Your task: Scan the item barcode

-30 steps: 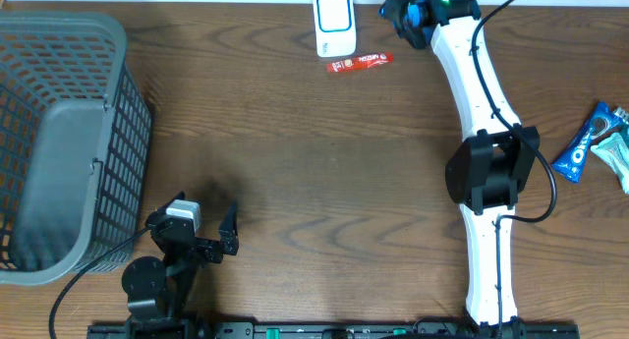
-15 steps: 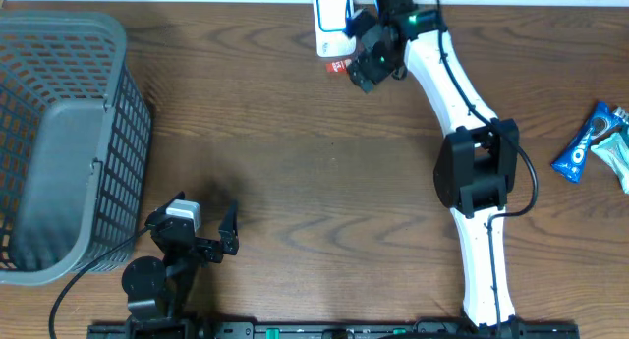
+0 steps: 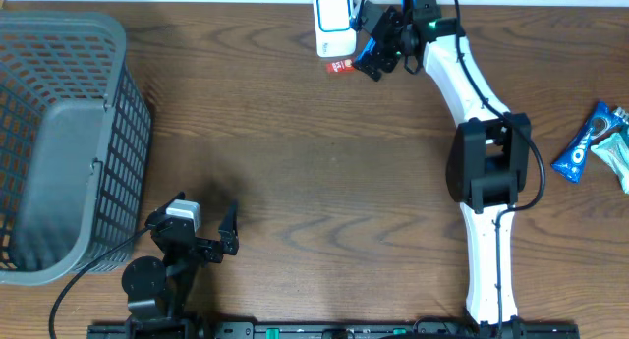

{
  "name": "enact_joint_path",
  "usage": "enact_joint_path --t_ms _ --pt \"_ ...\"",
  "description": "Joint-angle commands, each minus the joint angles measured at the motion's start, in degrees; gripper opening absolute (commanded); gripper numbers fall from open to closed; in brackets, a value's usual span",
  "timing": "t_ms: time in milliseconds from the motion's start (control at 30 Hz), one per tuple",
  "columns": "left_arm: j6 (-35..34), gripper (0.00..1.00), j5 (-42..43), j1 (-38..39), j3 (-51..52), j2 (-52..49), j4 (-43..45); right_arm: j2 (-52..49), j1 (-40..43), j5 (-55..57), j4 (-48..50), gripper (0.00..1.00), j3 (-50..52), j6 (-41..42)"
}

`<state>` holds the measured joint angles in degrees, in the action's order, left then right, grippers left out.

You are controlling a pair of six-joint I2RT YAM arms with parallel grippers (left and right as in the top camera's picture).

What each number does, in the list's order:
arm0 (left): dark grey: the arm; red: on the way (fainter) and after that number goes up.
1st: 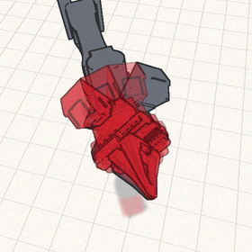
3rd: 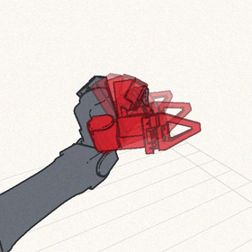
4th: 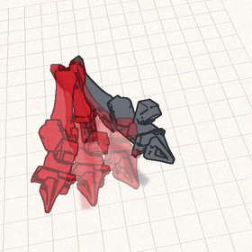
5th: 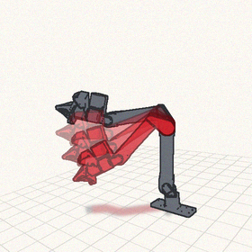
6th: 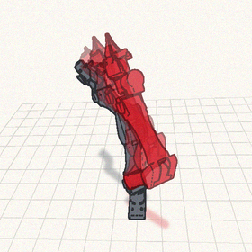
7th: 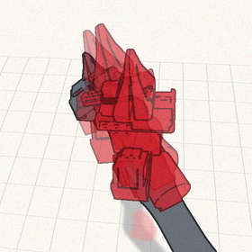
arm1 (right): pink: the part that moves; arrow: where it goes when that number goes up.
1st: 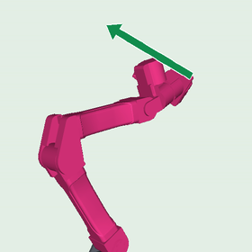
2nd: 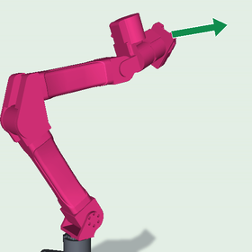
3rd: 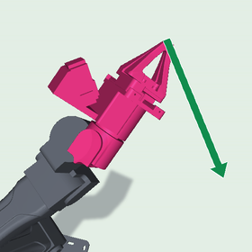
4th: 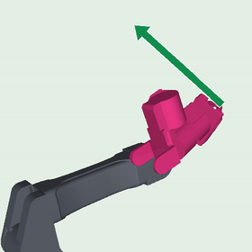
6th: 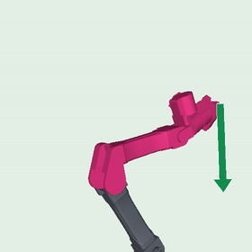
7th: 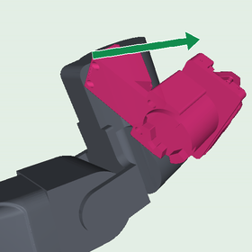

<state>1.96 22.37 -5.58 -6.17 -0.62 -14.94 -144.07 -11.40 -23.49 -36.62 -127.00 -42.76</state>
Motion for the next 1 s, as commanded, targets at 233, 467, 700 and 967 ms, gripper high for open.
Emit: enact_joint_path --t_ms 233,467,700,967 --pt "0.8 0.98 0.3 -0.1 1.3 0.1 -0.2 -8.6 0.2 -4.3 4.3 0.99 0.0 0.1" --pt "0.8 0.98 0.3 -0.1 1.3 0.0 -0.2 -12.1 0.2 -3.6 3.5 0.91 0.0 0.7" --pt "0.8 0.98 0.3 -0.1 1.3 0.0 -0.2 -12.2 1.0 2.5 -8.6 0.37 0.0 -3.3" --pt "0.8 0.98 0.3 -0.1 1.3 0.0 -0.2 -11.8 3.2 3.7 -23.3 0.01 -0.7 2.0"
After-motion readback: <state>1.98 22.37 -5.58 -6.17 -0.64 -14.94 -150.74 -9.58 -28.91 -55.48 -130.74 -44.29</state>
